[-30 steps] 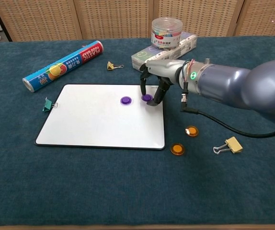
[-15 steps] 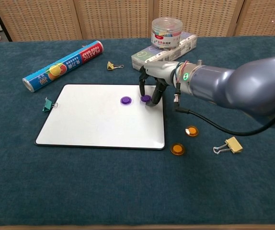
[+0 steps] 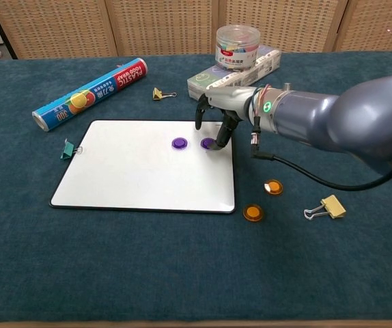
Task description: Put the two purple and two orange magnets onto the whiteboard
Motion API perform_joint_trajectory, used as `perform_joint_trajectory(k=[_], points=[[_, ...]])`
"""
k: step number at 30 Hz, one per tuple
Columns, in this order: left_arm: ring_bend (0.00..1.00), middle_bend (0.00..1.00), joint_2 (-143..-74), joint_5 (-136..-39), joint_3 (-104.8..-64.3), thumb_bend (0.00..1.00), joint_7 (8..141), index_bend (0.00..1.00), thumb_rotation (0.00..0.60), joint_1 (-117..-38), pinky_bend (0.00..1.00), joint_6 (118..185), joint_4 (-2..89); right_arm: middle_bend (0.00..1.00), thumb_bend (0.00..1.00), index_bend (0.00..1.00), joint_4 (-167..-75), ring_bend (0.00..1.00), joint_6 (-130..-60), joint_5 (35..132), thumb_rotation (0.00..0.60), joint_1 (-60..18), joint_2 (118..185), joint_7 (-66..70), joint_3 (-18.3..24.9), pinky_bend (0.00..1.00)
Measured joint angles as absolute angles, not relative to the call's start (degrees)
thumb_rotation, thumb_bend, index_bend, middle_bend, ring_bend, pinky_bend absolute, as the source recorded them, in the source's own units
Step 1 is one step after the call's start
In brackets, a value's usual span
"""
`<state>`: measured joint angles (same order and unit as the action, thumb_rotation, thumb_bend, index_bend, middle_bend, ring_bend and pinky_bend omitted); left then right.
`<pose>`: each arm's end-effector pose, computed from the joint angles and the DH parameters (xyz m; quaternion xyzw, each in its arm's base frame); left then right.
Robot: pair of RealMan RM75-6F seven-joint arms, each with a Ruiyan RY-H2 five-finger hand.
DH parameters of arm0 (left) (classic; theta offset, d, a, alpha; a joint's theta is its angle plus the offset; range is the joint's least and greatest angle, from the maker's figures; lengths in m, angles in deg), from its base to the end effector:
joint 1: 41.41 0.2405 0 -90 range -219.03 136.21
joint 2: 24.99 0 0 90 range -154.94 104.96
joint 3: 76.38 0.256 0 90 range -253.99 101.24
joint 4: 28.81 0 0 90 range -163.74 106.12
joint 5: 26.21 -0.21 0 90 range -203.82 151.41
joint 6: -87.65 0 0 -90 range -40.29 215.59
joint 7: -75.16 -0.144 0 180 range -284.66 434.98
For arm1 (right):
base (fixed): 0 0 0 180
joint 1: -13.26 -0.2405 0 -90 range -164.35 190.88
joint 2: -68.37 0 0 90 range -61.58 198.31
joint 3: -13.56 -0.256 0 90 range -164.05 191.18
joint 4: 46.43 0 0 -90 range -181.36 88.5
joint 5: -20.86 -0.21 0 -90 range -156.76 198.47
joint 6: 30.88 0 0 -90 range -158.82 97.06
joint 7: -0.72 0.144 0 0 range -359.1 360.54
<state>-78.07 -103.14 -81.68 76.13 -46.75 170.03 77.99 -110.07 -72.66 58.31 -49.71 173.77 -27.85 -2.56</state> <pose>-0.2893 0.1873 0.2013 -0.5402 -0.4426 -0.3899 0.6002 -0.0648 -0.4035 -0.0995 0.7540 -0.4298 0.3118 0.3866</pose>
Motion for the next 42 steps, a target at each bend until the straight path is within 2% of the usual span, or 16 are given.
perform_joint_trajectory(k=[6, 10, 14, 17, 20, 25, 42], points=[[0.00, 0.00, -78.1, -103.2, -81.6, 0.07, 75.9, 0.00, 0.600, -46.8, 0.00, 169.9, 78.0, 0.00, 0.47, 0.31, -114.6, 0.00, -74.5, 59.9, 0.600, -48.7, 171.1, -27.4, -2.4, 0.00], [0.00, 0.00, -78.2, -103.5, -81.4, 0.07, 75.4, 0.00, 0.600, -46.9, 0.00, 169.6, 78.1, 0.00, 0.47, 0.32, -120.7, 0.00, -76.8, 61.6, 0.600, -46.7, 167.1, -27.2, -1.5, 0.00], [0.00, 0.00, -78.4, -103.9, -81.2, 0.07, 75.0, 0.00, 0.600, -46.9, 0.00, 169.6, 78.2, 0.00, 0.47, 0.32, -130.7, 0.00, -79.4, 65.1, 0.600, -42.7, 159.8, -26.2, 0.9, 0.00], [0.00, 0.00, -78.4, -104.2, -81.0, 0.07, 74.7, 0.00, 0.600, -46.9, 0.00, 169.7, 78.2, 0.00, 0.47, 0.32, -134.8, 0.00, -81.1, 69.0, 0.600, -40.0, 156.2, -25.0, 3.1, 0.00], [0.00, 0.00, -78.5, -104.3, -81.0, 0.07, 74.5, 0.00, 0.600, -46.9, 0.00, 169.7, 78.2, 0.00, 0.42, 0.32, -137.2, 0.00, -82.9, 73.5, 0.600, -37.1, 154.4, -23.5, 5.7, 0.00], [0.00, 0.00, -78.5, -104.9, -80.7, 0.07, 74.4, 0.00, 0.600, -46.8, 0.00, 169.9, 78.4, 0.00, 0.33, 0.33, -138.3, 0.00, -85.0, 77.2, 0.600, -34.1, 153.8, -22.2, 8.7, 0.00], [0.00, 0.00, -77.9, -105.9, -80.3, 0.07, 75.9, 0.00, 0.600, -46.4, 0.00, 170.3, 78.5, 0.00, 0.32, 0.36, -138.2, 0.00, -86.0, 76.7, 0.600, -32.3, 155.8, -24.4, 9.2, 0.00]])
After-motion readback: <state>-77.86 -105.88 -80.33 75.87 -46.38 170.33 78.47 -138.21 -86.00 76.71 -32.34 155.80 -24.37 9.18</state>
